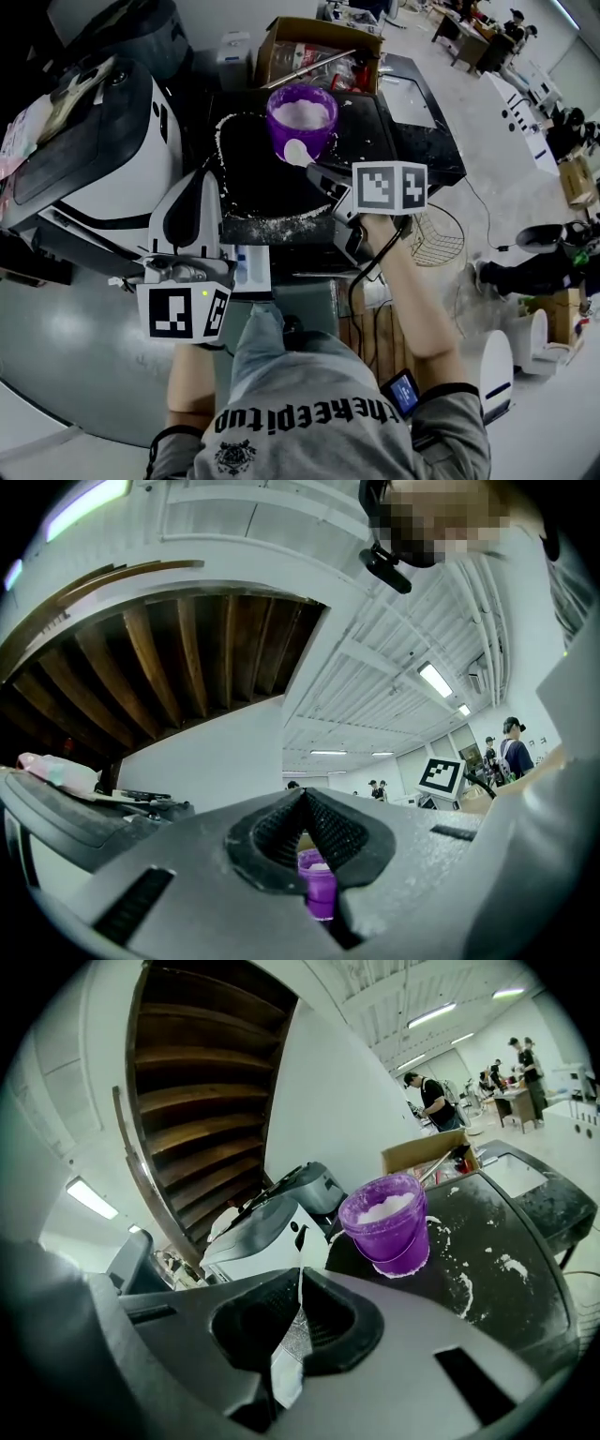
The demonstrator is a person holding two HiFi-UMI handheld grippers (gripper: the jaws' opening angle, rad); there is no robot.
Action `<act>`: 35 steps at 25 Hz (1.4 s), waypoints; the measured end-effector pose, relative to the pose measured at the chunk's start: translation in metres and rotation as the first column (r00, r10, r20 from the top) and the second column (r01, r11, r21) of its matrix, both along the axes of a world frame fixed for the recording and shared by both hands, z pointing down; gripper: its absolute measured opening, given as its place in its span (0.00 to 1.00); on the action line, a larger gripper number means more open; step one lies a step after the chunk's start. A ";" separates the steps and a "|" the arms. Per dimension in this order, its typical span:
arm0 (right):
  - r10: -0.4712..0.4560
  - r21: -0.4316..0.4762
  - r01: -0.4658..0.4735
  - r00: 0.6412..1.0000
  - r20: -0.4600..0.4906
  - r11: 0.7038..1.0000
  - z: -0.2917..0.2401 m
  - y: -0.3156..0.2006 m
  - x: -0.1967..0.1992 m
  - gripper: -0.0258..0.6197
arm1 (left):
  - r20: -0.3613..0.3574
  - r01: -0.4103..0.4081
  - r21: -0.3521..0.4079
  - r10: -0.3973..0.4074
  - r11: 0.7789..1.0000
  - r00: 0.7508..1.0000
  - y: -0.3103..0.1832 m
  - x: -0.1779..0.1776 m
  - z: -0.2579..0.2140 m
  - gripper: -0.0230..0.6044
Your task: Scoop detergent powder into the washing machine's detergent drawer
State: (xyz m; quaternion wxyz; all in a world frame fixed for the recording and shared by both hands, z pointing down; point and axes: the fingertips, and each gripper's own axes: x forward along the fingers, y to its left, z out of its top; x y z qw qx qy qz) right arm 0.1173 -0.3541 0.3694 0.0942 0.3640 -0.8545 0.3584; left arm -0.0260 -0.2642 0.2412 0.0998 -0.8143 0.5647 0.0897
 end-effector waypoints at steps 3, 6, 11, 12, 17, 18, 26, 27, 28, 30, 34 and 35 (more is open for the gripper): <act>-0.001 0.022 0.001 1.000 -0.001 1.000 0.000 0.013 -0.007 0.05 | 0.004 0.013 -0.002 -0.013 1.000 1.000 0.011 -0.006 0.003 0.04; -0.008 0.020 0.008 1.000 0.017 1.000 0.001 0.026 -0.018 0.05 | 0.004 0.024 -0.006 -0.024 1.000 1.000 0.019 -0.013 0.003 0.04; -0.002 0.005 0.002 0.998 0.059 1.000 0.004 0.044 -0.038 0.05 | 0.004 0.021 0.004 -0.021 1.000 1.000 0.029 -0.029 -0.001 0.04; 0.005 0.001 -0.005 0.998 0.070 1.000 0.005 0.047 -0.042 0.05 | 0.005 0.017 0.005 -0.017 1.000 1.000 0.031 -0.033 -0.002 0.04; 0.057 -0.021 -0.055 0.993 0.103 0.998 0.012 0.064 -0.062 0.05 | 0.012 -0.014 -0.002 0.014 1.000 1.000 0.045 -0.057 -0.004 0.04; 0.068 -0.025 -0.066 0.992 0.110 0.998 0.014 0.068 -0.066 0.05 | 0.013 -0.021 -0.005 0.021 1.000 1.000 0.049 -0.063 -0.004 0.04; 0.153 -0.043 -0.148 0.976 0.153 0.988 0.029 0.104 -0.097 0.05 | 0.011 -0.076 -0.024 0.076 0.997 0.997 0.072 -0.100 0.003 0.04; 0.163 -0.047 -0.157 0.974 0.155 0.986 0.032 0.109 -0.099 0.05 | 0.010 -0.084 -0.025 0.084 0.996 0.996 0.075 -0.103 0.003 0.04; 0.175 -0.051 -0.169 0.973 0.152 0.984 0.036 0.113 -0.101 0.05 | 0.010 -0.091 -0.025 0.091 0.996 0.996 0.078 -0.106 0.004 0.04; 0.199 -0.059 -0.193 0.970 0.139 0.979 0.047 0.121 -0.101 0.05 | 0.010 -0.105 -0.028 0.105 0.994 0.994 0.084 -0.111 0.005 0.04; 0.216 -0.080 -0.206 0.964 0.155 0.975 0.053 0.140 -0.116 0.05 | 0.011 -0.125 -0.038 0.126 0.991 0.992 0.094 -0.119 0.011 0.04; 0.221 -0.083 -0.210 0.963 0.153 0.974 0.057 0.144 -0.117 0.05 | 0.011 -0.129 -0.040 0.130 0.991 0.991 0.097 -0.120 0.013 0.04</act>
